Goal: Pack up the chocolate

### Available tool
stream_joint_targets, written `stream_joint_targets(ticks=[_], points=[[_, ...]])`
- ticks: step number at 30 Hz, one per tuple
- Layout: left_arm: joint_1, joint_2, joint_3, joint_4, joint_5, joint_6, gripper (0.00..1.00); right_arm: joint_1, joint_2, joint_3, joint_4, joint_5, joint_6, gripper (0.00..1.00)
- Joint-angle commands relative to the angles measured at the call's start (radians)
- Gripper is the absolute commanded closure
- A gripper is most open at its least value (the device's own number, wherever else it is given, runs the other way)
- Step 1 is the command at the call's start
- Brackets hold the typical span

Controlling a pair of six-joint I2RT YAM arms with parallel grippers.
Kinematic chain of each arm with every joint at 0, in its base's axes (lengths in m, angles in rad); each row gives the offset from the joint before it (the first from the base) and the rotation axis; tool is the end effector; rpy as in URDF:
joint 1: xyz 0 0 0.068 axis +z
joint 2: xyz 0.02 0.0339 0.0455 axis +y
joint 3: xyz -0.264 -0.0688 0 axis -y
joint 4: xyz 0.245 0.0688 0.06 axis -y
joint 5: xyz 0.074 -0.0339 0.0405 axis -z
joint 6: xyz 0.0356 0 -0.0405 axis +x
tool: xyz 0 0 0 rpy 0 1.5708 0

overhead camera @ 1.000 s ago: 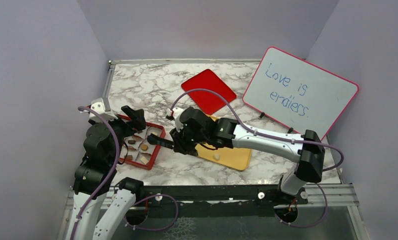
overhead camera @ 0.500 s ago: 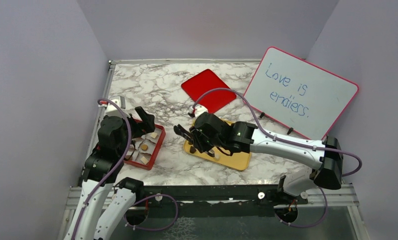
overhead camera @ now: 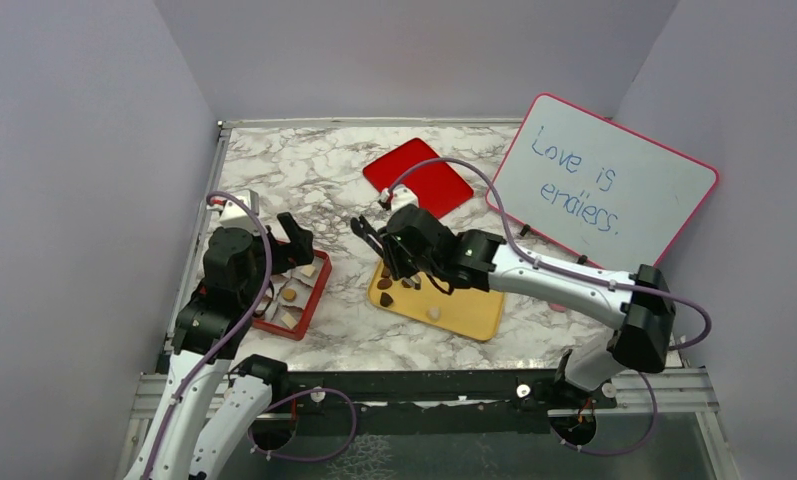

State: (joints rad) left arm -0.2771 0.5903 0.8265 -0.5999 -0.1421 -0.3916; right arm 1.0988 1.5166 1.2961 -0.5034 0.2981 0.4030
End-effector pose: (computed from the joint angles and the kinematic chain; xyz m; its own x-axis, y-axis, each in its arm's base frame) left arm 0.1235 -0.0299 0.3373 -0.3710 -0.2873 -0.8831 0.0020 0.9507 -0.3101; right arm 0.1634 0.2970 0.3105 -0.5717 -0.2953 -0.7655 -0.5730 0.8114 0.1149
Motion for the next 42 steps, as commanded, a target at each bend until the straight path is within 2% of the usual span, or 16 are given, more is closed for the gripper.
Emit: stream_joint_targets(ticks=[1, 4, 8, 12, 19, 23, 30, 42], points=[[-0.004, -0.038, 0.002, 0.029, 0.007, 0.010, 0.01, -0.044, 0.114, 0.081, 0.182, 0.052, -0.042, 0.66], [-0.004, -0.068, -0.024, 0.030, -0.005, 0.011, 0.01, -0.055, 0.193, 0.114, 0.279, 0.055, -0.096, 0.64], [-0.004, -0.118, -0.059, 0.032, -0.032, -0.005, 0.01, -0.065, 0.329, 0.241, 0.306, 0.151, -0.124, 0.64], [-0.004, -0.193, -0.086, 0.050, -0.070, -0.006, 0.01, -0.082, 0.455, 0.333, 0.383, 0.128, -0.166, 0.64], [-0.004, -0.226, -0.096, 0.048, -0.066, -0.002, 0.01, -0.108, 0.672, 0.522, 0.395, 0.173, -0.183, 0.64], [-0.004, -0.258, -0.106, 0.048, -0.075, -0.007, 0.01, -0.117, 0.741, 0.543, 0.445, 0.203, -0.189, 0.63], [-0.006, -0.255, -0.107, 0.048, -0.078, -0.009, 0.01, -0.139, 0.869, 0.606, 0.431, 0.187, -0.156, 0.60], [-0.010, -0.283, -0.114, 0.048, -0.085, -0.019, 0.01, -0.149, 0.941, 0.617, 0.428, 0.119, -0.155, 0.55]])
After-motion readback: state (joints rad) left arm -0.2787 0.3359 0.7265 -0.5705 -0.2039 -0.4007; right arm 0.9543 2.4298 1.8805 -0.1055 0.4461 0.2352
